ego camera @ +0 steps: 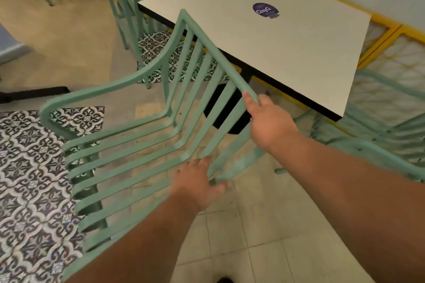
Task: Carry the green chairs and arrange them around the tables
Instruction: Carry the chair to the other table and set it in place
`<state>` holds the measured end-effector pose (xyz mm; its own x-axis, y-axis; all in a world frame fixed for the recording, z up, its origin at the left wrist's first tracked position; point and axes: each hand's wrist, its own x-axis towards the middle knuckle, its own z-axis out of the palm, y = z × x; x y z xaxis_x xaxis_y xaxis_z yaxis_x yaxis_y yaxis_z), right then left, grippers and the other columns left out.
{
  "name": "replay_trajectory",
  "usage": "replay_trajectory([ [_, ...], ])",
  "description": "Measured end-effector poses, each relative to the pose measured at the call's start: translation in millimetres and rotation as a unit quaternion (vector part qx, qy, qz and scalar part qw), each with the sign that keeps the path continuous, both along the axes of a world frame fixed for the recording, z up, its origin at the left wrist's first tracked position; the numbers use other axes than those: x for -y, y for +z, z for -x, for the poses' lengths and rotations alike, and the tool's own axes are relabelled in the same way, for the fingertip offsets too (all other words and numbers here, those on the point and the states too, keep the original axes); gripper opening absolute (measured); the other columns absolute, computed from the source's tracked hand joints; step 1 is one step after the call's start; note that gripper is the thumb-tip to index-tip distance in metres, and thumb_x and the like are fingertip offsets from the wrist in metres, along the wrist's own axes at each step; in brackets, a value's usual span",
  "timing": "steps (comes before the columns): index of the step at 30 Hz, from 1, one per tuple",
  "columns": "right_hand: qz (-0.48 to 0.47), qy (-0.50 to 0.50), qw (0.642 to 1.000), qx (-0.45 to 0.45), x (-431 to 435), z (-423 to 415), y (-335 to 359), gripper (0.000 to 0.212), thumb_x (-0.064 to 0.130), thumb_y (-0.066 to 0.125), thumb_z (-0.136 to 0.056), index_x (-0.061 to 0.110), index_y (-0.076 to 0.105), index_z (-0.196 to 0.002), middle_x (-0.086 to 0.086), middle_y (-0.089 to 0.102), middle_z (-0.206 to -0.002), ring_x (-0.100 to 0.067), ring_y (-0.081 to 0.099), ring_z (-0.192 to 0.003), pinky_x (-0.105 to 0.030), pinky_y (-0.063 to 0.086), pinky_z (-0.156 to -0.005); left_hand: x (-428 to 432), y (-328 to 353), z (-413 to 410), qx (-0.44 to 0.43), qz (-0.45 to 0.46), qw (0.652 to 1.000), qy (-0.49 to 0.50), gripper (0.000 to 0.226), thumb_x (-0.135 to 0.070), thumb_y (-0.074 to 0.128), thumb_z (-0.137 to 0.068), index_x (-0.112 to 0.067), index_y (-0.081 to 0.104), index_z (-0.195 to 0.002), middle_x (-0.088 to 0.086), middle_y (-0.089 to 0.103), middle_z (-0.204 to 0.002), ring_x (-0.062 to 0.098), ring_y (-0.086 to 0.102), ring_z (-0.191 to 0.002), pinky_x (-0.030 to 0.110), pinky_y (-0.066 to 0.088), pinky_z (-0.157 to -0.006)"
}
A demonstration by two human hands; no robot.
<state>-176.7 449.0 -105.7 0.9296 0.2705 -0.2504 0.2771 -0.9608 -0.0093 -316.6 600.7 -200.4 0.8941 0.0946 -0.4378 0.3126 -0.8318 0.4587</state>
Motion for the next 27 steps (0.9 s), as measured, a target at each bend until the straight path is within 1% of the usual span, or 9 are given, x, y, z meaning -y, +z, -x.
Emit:
replay_trajectory([
  [2, 0.000, 0.017, 1.000, -0.005, 0.8, -11.2, -0.1, 0.080, 0.015, 0.043, -0.103, 0.044, -0.003, -0.161, -0.009, 0.040, -0.131, -0.026, 0.054, -0.084, -0.041, 0.048, -0.068, 23.6, -16.7, -20.6, -0.011, 0.073, 0.997, 0.038, 0.083, -0.075, 0.061, -0.075, -0.041, 0.043, -0.148, -0.007, 0.060, -0.141, 0.022, 0.057, -0.127, 0.045, 0.047, -0.108],
  [4, -0.014, 0.053, 0.998, -0.014, 6.6, -25.7, 1.3, 0.073, 0.020, 0.041, -0.105, 0.049, 0.002, -0.160, -0.009, 0.045, -0.123, -0.027, 0.055, -0.087, -0.040, 0.047, -0.072, 46.7, -32.9, -35.5, -0.025, 0.119, 0.991, 0.063, 0.062, -0.065, 0.064, -0.079, -0.039, 0.056, -0.135, -0.007, 0.070, -0.119, 0.023, 0.067, -0.110, 0.043, 0.056, -0.096],
  [6, -0.072, 0.074, 0.994, -0.020, 14.7, -32.0, 2.1, 0.063, 0.025, 0.041, -0.106, 0.051, 0.016, -0.159, -0.011, 0.054, -0.126, -0.030, 0.060, -0.100, -0.043, 0.052, -0.085, 64.4, -45.6, -39.6, -0.013, 0.077, 0.996, 0.052, 0.038, -0.054, 0.060, -0.086, -0.032, 0.064, -0.117, -0.003, 0.071, -0.100, 0.027, 0.069, -0.098, 0.041, 0.059, -0.085],
  [7, -0.101, 0.072, 0.992, -0.012, 18.5, -32.8, 1.4, 0.061, 0.025, 0.042, -0.106, 0.052, 0.023, -0.157, -0.011, 0.057, -0.125, -0.030, 0.062, -0.102, -0.043, 0.053, -0.089, 68.7, -47.8, -39.9, 0.005, 0.049, 0.997, 0.053, 0.032, -0.051, 0.058, -0.087, -0.030, 0.065, -0.110, -0.002, 0.069, -0.094, 0.028, 0.068, -0.093, 0.039, 0.058, -0.081],
  [10, -0.145, 0.064, 0.987, -0.015, 21.4, -35.9, -3.8, 0.060, 0.022, 0.043, -0.105, 0.055, 0.031, -0.154, 0.000, 0.052, -0.125, -0.022, 0.061, -0.094, -0.035, 0.051, -0.084, 72.8, -52.2, -39.2, 0.027, 0.032, 0.997, 0.070, 0.025, -0.050, 0.056, -0.086, -0.029, 0.063, -0.098, -0.005, 0.061, -0.081, 0.026, 0.061, -0.079, 0.036, 0.057, -0.074],
  [14, -0.149, 0.054, 0.987, -0.002, 18.4, -33.4, -2.0, 0.061, 0.021, 0.042, -0.106, 0.054, 0.029, -0.154, 0.001, 0.043, -0.118, -0.021, 0.054, -0.092, -0.031, 0.042, -0.078, 68.5, -51.1, -37.3, 0.040, 0.038, 0.996, 0.074, 0.024, -0.048, 0.058, -0.084, -0.027, 0.065, -0.093, -0.005, 0.064, -0.078, 0.024, 0.065, -0.077, 0.038, 0.061, -0.073],
  [18, -0.132, 0.050, 0.990, -0.004, 21.7, -22.0, 0.3, 0.061, 0.020, 0.040, -0.106, 0.052, 0.026, -0.156, -0.003, 0.043, -0.114, -0.025, 0.056, -0.092, -0.034, 0.045, -0.079, 70.8, -52.3, -33.8, 0.040, 0.040, 0.997, 0.059, 0.026, -0.049, 0.059, -0.084, -0.026, 0.066, -0.094, -0.004, 0.065, -0.081, 0.025, 0.065, -0.079, 0.039, 0.060, -0.075],
  [22, -0.137, 0.036, 0.990, -0.005, 27.9, -11.3, 3.5, 0.061, 0.020, 0.038, -0.107, 0.054, 0.024, -0.156, -0.002, 0.042, -0.115, -0.024, 0.058, -0.092, -0.035, 0.047, -0.079, 72.3, -53.6, -28.4, 0.032, 0.039, 0.998, 0.039, 0.025, -0.050, 0.057, -0.085, -0.028, 0.065, -0.095, -0.004, 0.064, -0.083, 0.026, 0.065, -0.081, 0.037, 0.058, -0.075],
  [27, -0.133, 0.009, 0.991, -0.019, 43.6, 11.7, 6.5, 0.063, 0.019, 0.035, -0.107, 0.056, 0.020, -0.156, -0.007, 0.048, -0.119, -0.021, 0.059, -0.078, -0.038, 0.052, -0.073, 78.5, -59.1, -17.5, 0.026, 0.039, 0.999, -0.015, 0.030, -0.052, 0.054, -0.086, -0.028, 0.066, -0.099, -0.003, 0.067, -0.088, 0.026, 0.067, -0.086, 0.038, 0.058, -0.079],
])
